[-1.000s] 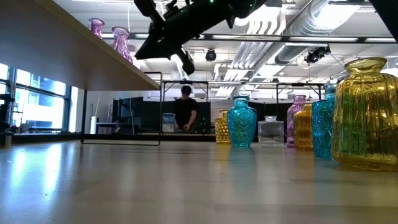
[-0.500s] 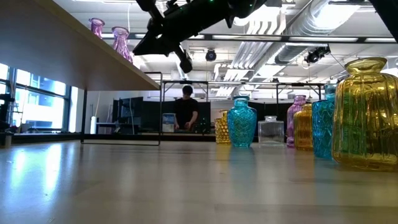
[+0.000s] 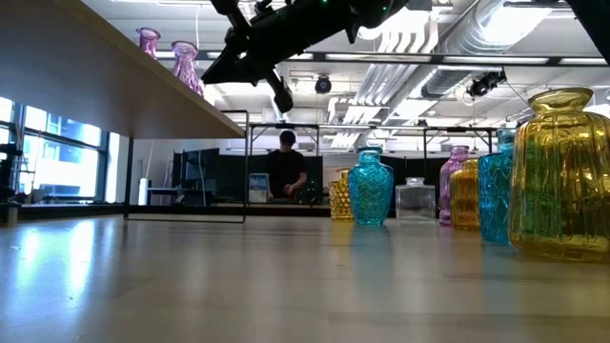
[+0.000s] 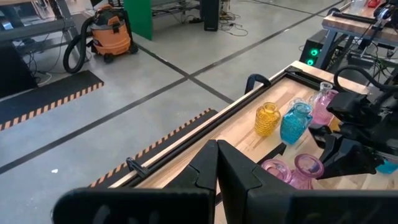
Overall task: Sort vases onto shelf
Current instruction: Put the left violet flower vase on the shelf
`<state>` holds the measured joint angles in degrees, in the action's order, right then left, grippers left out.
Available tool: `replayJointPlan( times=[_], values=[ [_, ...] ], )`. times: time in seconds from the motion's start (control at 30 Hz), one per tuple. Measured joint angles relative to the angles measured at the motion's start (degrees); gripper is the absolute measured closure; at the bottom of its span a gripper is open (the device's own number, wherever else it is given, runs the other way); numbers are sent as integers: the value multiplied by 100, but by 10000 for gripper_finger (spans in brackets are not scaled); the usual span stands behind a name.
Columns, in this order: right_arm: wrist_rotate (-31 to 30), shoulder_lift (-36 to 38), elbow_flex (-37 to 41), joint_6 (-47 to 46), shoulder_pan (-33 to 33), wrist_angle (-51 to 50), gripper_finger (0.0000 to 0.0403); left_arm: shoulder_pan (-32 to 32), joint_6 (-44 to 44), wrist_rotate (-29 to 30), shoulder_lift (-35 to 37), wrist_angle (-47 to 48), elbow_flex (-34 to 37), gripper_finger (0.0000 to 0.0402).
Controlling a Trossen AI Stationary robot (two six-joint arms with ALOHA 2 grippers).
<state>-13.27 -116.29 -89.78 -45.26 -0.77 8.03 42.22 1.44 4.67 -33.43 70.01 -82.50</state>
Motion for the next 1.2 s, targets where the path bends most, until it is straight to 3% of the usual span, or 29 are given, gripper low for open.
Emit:
replayJointPlan(
  times=[0.23,0.37,0.63,0.8,1.0,1.2],
  values=[
    [141,0,0,-80,-37,4,403,1,92,0,0,-1,0,401],
    [-323,0,-2,166,27,5,403,2,95,0,0,1,0,401],
    [-578,0,-55,527,93,-69,403,2,94,0,0,-1,0,401],
    [-769,68,-210,638,89,-694,403,2,93,0,0,-1,-2,401],
    [-1348,64,-1998,1814,78,-3005,403,2,-49,1,0,0,0,401],
    [-1916,-374,-3914,2824,17,-4269,403,1,-111,0,0,-1,0,401]
  ],
)
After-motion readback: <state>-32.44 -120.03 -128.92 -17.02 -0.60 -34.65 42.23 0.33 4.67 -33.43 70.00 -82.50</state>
